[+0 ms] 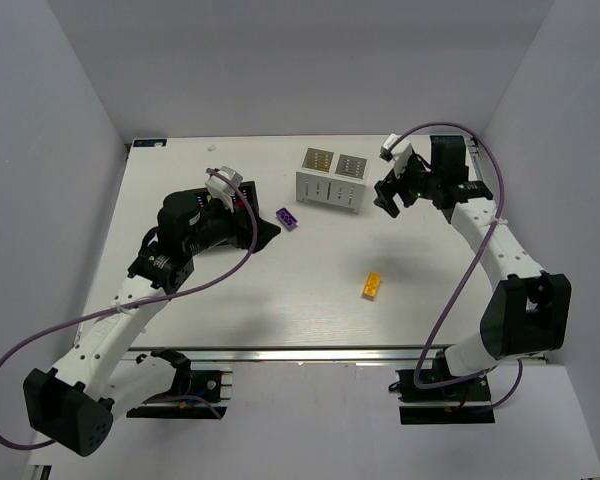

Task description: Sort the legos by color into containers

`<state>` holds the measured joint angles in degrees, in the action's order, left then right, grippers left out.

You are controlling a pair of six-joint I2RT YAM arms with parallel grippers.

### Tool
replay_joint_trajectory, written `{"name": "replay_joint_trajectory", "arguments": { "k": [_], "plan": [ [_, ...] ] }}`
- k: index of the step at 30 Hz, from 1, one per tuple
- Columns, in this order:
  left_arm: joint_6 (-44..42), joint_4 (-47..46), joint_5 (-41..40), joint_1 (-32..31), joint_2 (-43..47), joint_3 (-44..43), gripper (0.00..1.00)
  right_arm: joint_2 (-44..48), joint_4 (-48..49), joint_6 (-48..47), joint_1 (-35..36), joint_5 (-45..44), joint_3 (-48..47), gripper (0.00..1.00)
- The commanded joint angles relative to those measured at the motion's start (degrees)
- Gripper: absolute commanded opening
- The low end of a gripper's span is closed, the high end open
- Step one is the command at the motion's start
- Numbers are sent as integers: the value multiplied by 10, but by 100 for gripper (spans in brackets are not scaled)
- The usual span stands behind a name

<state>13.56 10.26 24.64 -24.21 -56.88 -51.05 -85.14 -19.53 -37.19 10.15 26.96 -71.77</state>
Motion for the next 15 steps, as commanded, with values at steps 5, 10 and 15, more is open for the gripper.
{"name": "replay_joint_trajectory", "arguments": {
  "k": [5, 10, 15],
  "plan": [
    [1, -12, 15, -1, 4, 8, 87, 1, 23, 92, -14, 67, -18, 89],
    [4, -14, 21, -1, -1, 9, 88, 1, 22, 113, -15, 101, -7, 89],
    [-6, -23, 32, -1, 0, 17, 92, 0, 19, 123, 10, 97, 0, 89]
  ]
}}
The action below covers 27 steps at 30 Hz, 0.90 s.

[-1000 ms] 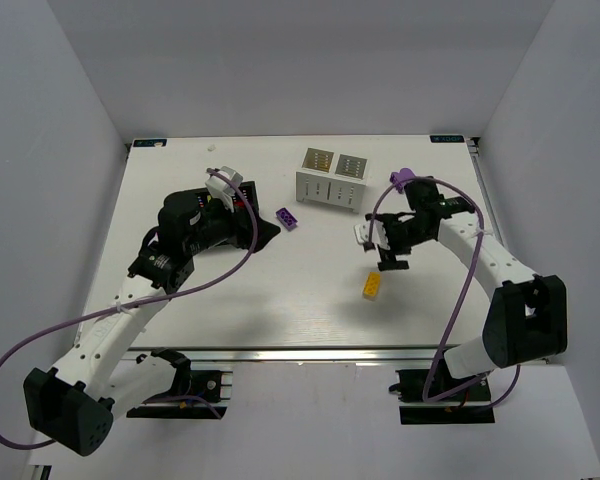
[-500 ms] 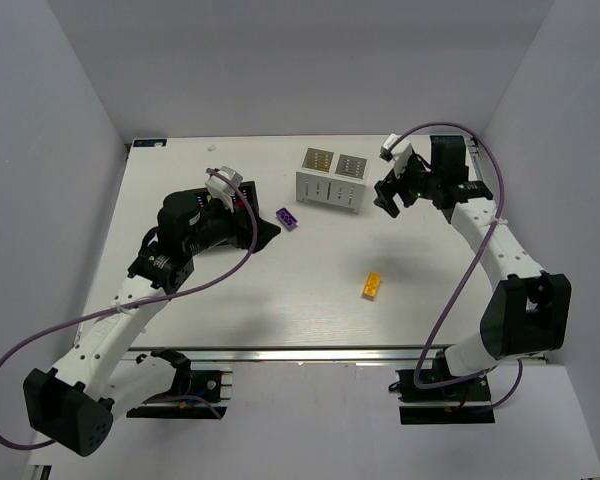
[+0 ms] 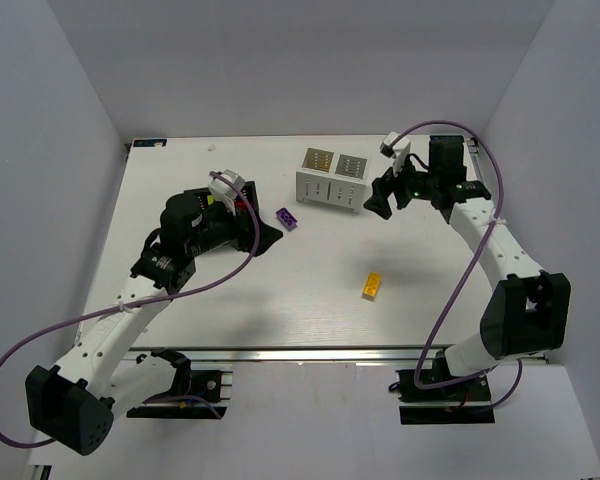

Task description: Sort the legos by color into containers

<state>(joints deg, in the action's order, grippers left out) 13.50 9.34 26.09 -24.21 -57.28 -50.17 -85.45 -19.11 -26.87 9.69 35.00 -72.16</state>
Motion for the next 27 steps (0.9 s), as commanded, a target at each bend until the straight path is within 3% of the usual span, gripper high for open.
{"name": "replay_joint_trajectory", "arguments": {
  "k": [1, 7, 10, 12, 14, 15, 16, 17, 22, 27],
  "plan": [
    [-4, -17, 20, -1, 8, 12, 93, -2, 11, 22, 18, 10, 0, 89],
    [-8, -13, 20, -1, -7, 12, 95, -5, 6, 27, 46, -24, 6, 89],
    [-8, -14, 20, -1, -13, 12, 96, 9, -8, -31, 59, -11, 23, 89],
    [-8, -13, 19, -1, -15, 12, 96, 25, -46, -168, 60, 66, 35, 89],
    [-8, -12, 16, -1, -17, 11, 96, 22, -195, -343, 63, 111, 28, 89],
    [-10, -11, 15, -1, -18, 11, 96, 18, -271, -585, 67, 124, 20, 89],
    [-10, -11, 13, -1, -18, 11, 96, 11, -384, -691, 67, 114, 18, 89],
    [-11, -10, 12, -1, -19, 11, 96, -2, -409, -750, 67, 82, 17, 89],
    [-14, -6, 4, -1, -18, 11, 96, -60, -520, -863, 73, 24, -32, 88],
    [-15, -3, -1, -1, -19, 10, 96, -45, -470, -916, 95, -36, 39, 87]
  ]
}}
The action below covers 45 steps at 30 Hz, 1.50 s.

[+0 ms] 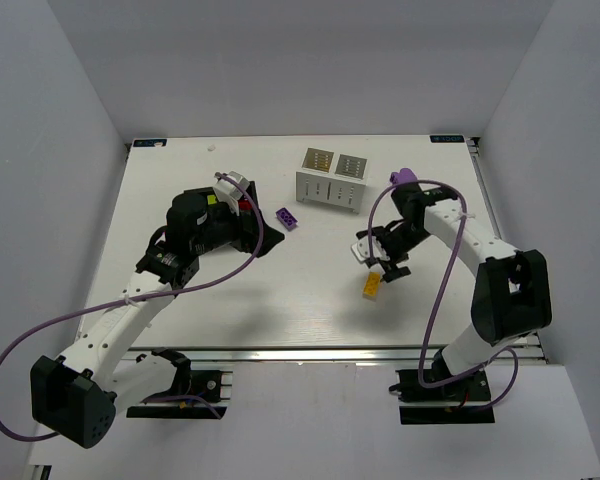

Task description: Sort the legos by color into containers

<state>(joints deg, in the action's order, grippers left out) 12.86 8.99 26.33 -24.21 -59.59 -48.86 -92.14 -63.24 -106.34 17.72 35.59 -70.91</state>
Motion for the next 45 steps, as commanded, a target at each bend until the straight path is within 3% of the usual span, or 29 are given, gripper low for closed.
{"name": "replay_joint_trajectory", "arguments": {
  "k": [1, 9, 26, 37, 40, 41, 45],
  "plan": [
    [-9, 1, -4, -1, 3, -3, 96, 32, 7, -126, 31, -54, 58, 87],
    [-12, 4, -8, -1, -2, -4, 97, 34, 110, -122, 67, -130, 126, 84],
    [-14, 12, -18, -1, -3, -5, 97, -23, 138, -118, 97, -177, 128, 77],
    [-18, 14, -29, -1, -1, -4, 97, -36, 132, -93, 106, -192, 136, 64],
    [-19, 15, -29, -1, -3, -4, 97, -35, 136, -78, 107, -190, 138, 56],
    [-20, 14, -29, -1, -3, -3, 97, -35, 136, -72, 108, -189, 136, 48],
    [-21, 9, -29, -1, 0, 0, 97, -26, 135, -40, 108, -186, 131, 42]
  ]
}}
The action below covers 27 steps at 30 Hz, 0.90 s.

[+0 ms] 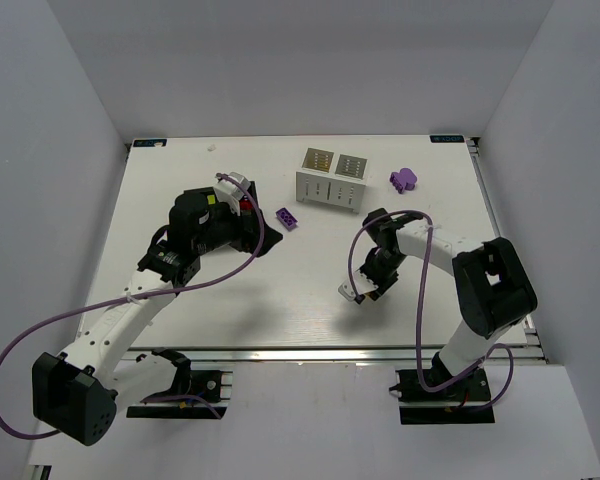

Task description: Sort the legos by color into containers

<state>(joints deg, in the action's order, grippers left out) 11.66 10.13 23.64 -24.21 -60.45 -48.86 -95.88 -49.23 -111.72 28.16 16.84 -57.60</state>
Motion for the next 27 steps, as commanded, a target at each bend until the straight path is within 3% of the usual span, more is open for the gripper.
{"name": "replay_joint_trajectory", "arguments": {
  "k": [1, 4, 5, 6, 11, 13, 16, 17, 20, 27],
  "plan": [
    [-8, -5, 0, -1, 9, 2, 97, 13, -1, 23, 3, 0, -1, 40],
    [-11, -6, 1, -1, 9, 3, 97, 24, 16, 69, 2, 6, -1, 22],
    [-11, -6, 1, -1, 11, 3, 97, 27, 20, 88, 2, 13, -4, 8],
    [-11, -8, 1, -1, 14, 5, 97, 36, 24, 108, 1, 21, -9, 0],
    [-9, -32, 0, -1, 38, 22, 97, 63, 115, 418, 0, 62, -113, 0],
    [-9, -41, -3, -1, 49, 31, 97, 65, 168, 556, -1, 37, -168, 0],
    [-7, -46, -12, -1, 53, 37, 97, 40, 189, 646, -2, 19, -233, 0],
    [-6, -46, -14, -1, 52, 38, 97, 22, 200, 717, -2, 4, -273, 0],
    [1, -50, -12, -1, 44, 41, 97, -32, 209, 804, -2, -28, -367, 0],
    [7, -50, -15, -1, 45, 49, 97, -138, 237, 912, -2, -45, -518, 0]
  ]
}}
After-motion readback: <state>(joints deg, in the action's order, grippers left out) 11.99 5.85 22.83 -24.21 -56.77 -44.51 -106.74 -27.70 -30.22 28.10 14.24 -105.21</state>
